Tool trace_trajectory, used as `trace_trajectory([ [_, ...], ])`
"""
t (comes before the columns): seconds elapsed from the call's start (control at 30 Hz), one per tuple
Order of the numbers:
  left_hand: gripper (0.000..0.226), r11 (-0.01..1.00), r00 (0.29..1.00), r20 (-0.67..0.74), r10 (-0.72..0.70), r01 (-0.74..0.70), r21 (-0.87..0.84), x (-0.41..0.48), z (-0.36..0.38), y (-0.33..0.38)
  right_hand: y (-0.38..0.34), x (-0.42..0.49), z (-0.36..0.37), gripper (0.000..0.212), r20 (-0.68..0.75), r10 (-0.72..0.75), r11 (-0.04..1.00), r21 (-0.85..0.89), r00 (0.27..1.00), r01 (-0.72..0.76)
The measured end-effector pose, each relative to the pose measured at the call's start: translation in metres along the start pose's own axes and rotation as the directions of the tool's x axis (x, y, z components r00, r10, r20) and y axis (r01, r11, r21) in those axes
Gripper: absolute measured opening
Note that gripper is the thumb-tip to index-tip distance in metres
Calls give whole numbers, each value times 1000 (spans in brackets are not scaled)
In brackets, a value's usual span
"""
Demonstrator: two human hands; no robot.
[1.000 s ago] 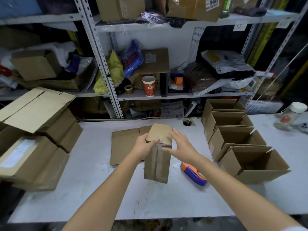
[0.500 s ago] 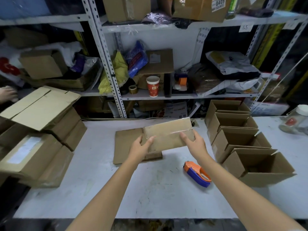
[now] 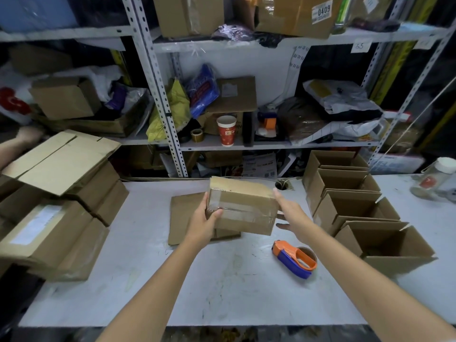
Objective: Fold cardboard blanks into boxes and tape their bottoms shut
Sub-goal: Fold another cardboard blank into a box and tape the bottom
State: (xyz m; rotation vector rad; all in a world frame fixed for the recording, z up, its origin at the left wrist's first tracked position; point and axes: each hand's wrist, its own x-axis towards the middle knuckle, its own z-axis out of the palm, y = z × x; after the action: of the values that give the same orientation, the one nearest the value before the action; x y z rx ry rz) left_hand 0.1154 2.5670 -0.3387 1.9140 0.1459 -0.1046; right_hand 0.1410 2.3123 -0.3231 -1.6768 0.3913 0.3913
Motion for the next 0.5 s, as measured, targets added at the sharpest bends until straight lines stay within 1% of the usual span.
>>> trace_trajectory([
  [0.03, 72, 1000, 1000, 17, 12, -12, 4, -2, 0, 1, -5, 2, -6, 59, 3, 87, 996, 36, 996, -87],
  [0.1, 73, 999, 998, 47, 45, -45, 6, -4, 3, 5, -12, 5, -16, 64, 65, 214, 975, 49, 975, -217],
  [0.17, 74, 998, 995, 77, 68, -69, 5, -6, 6, 11, -16, 5, -21, 57, 110, 291, 952, 61, 950, -299],
  [0.27, 78, 998, 989, 134, 61, -64, 16, -3, 4, 14, -15, 3, -20, 41, 114, 334, 933, 100, 936, -345],
  [0.33, 84, 998, 979, 199, 39, -48, 40, -3, 0, 20, -10, 2, -18, 38, 116, 316, 933, 144, 942, -331],
  [0.4, 84, 999, 976, 216, -2, -9, 48, -2, -6, 28, -4, 2, -16, 37, 85, 257, 950, 164, 963, -267],
  [0.43, 83, 999, 981, 190, -41, 34, 38, 1, -8, 32, -1, 2, -14, 37, 63, 208, 962, 166, 976, -215],
  [0.5, 91, 990, 985, 101, -138, 138, 2, 9, -13, 37, 3, -1, -9, 36, 36, 63, 988, 140, 997, -67],
])
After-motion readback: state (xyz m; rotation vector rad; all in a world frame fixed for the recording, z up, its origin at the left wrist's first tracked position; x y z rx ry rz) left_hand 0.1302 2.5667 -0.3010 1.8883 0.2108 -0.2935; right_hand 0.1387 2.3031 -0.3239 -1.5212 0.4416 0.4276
